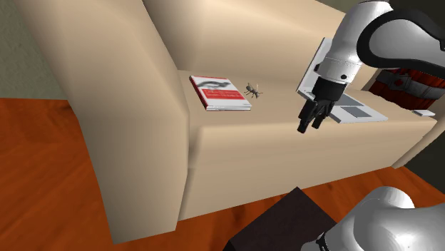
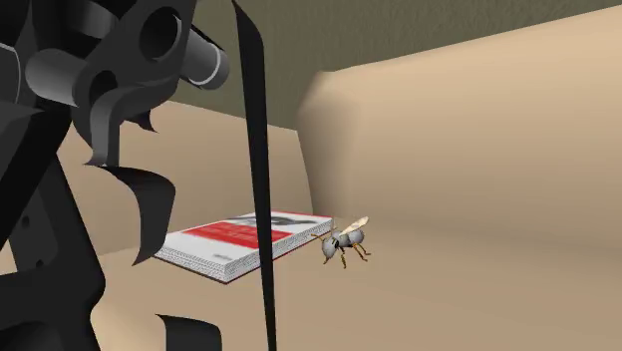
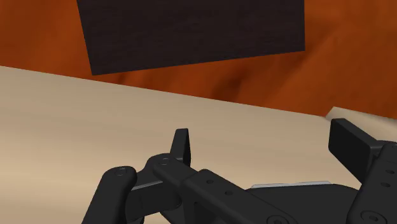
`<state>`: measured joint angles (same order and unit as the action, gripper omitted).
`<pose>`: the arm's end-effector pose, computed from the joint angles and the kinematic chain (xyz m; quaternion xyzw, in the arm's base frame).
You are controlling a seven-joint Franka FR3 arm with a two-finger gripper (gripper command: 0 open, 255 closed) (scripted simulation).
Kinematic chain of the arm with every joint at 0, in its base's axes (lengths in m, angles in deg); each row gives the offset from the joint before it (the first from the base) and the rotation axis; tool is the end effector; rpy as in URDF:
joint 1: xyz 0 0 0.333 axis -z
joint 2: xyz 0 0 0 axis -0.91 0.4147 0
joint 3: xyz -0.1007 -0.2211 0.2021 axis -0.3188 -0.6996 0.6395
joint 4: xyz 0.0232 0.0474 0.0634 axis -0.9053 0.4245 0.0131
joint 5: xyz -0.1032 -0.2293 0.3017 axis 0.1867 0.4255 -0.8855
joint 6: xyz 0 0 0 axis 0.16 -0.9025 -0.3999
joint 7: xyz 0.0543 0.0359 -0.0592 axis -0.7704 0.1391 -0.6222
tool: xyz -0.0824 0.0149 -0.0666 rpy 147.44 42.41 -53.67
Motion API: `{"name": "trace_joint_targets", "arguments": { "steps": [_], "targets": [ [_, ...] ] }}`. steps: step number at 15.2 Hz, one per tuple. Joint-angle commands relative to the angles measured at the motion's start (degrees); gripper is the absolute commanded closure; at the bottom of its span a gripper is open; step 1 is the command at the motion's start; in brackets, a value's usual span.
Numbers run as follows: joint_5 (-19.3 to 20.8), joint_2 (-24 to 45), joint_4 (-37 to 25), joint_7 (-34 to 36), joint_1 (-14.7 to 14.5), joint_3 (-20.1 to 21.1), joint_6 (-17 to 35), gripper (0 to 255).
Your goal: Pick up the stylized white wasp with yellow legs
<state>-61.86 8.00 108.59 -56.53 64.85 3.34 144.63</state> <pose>0.3055 0.0285 0.5958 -0.9980 0.0180 0.0579 0.0182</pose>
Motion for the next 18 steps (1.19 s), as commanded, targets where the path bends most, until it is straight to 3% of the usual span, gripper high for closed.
{"name": "trace_joint_targets", "arguments": {
  "steps": [1,10,18],
  "targets": [
    [0.0,0.0,0.0,0.0,0.0,0.0,0.0,0],
    [3.09,18.44,-14.86,-8.48,-0.36,-2.83,5.71,0],
    [3.9,35.37,-33.37,-15.26,-0.68,-4.17,6.2,0]
  ]
}}
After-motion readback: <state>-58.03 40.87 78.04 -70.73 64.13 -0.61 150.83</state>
